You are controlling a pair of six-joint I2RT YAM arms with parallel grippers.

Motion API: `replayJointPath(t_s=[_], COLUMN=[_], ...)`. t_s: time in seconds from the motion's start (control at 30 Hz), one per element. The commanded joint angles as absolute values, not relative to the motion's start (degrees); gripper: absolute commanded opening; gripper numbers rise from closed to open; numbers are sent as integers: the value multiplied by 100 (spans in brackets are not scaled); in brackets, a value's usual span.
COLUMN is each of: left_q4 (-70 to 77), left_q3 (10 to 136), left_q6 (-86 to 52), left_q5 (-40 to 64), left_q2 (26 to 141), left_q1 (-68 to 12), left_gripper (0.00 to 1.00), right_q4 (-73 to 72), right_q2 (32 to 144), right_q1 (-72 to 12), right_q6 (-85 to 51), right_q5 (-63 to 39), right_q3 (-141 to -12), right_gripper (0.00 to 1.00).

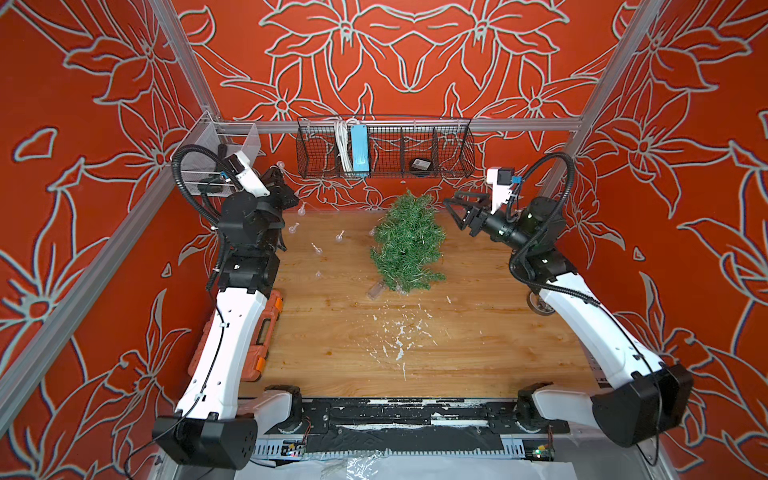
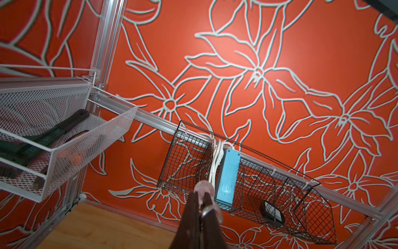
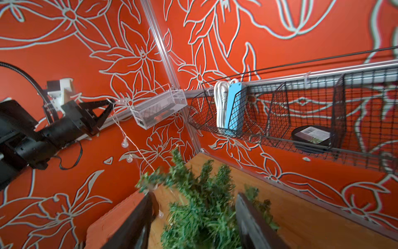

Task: Remove string lights from the small christmas tree
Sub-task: Remove the light string from the Christmas tree.

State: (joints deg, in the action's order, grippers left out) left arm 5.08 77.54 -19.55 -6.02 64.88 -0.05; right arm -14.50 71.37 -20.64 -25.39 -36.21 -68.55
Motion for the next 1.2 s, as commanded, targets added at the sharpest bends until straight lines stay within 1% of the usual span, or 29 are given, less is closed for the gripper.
replayJointPath(t_s=[0.0, 0.1, 0.27, 0.37, 0.43, 0.5, 0.83, 1.17], left_q4=[402, 319, 190, 158, 167, 200, 176, 141], left_q3=[7751, 7833, 7919, 7838, 7743, 7662, 7444, 7471], left_q6=[-2070, -2108, -2146, -2135, -2141, -2161, -2085, -1992], left_q5=[-419, -273, -146, -141, -107, -81, -53, -26], left_q2=[6223, 6129, 6036, 5970, 5922, 5882, 5792, 5766], left_q1=[-8, -9, -39, -65, -77, -82, -110, -200], left_gripper=[0, 0, 0, 0, 0, 0, 0, 0], right_q4=[-1140, -831, -255, 115, 387, 615, 1045, 1383], right_q2=[6798, 6672, 6736, 6979, 7281, 7658, 9455, 10554], right_q1=[-2380, -2803, -3741, -4347, -4771, -5026, -5370, -5484], right_q6=[-2122, -1766, -912, -372, -28, 228, 893, 1336], right_q5=[-3493, -3356, -2663, -2061, -1647, -1397, -410, 87], right_q3=[-6587, -6390, -6305, -6494, -6771, -7101, -8715, -9899], right_gripper=[62, 63, 63, 63, 63, 63, 63, 63])
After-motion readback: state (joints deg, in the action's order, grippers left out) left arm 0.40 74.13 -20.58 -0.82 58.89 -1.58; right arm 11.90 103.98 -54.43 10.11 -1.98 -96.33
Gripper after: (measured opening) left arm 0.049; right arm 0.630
